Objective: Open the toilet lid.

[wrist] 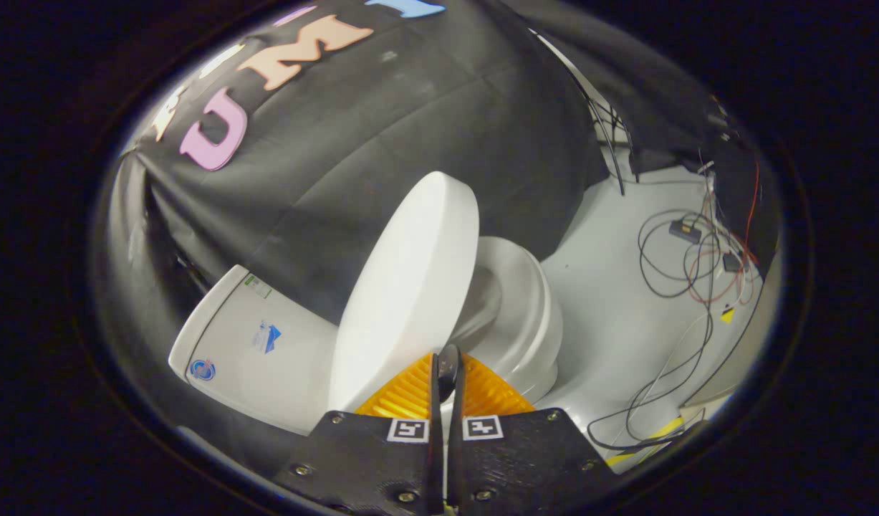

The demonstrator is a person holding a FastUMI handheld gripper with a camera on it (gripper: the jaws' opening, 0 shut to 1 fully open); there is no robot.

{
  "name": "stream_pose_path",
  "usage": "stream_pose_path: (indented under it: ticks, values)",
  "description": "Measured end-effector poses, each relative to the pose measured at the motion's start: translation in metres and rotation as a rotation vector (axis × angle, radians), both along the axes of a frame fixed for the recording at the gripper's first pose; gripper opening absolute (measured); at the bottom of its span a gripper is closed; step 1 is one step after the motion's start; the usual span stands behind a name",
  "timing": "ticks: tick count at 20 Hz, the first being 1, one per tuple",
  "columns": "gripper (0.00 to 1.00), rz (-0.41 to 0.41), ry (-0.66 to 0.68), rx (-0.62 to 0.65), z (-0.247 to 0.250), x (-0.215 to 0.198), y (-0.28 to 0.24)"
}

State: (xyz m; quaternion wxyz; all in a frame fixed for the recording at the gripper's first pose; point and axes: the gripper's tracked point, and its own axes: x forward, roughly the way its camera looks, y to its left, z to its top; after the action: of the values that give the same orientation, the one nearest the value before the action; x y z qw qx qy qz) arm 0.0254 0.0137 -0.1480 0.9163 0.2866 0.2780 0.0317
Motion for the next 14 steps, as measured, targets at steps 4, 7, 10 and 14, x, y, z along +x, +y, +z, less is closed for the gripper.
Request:
stream_pose_path:
  ticks: [4, 7, 10, 14]
  values:
    - [0.03, 0.024, -0.081, -0.037, 0.034, -0.004, 0.016]
    - [0.03, 0.036, -0.113, -0.066, 0.049, -0.005, 0.027]
    - [0.03, 0.052, -0.141, -0.128, 0.061, -0.006, 0.034]
    - [0.03, 0.098, -0.212, -0.219, 0.084, -0.009, 0.051]
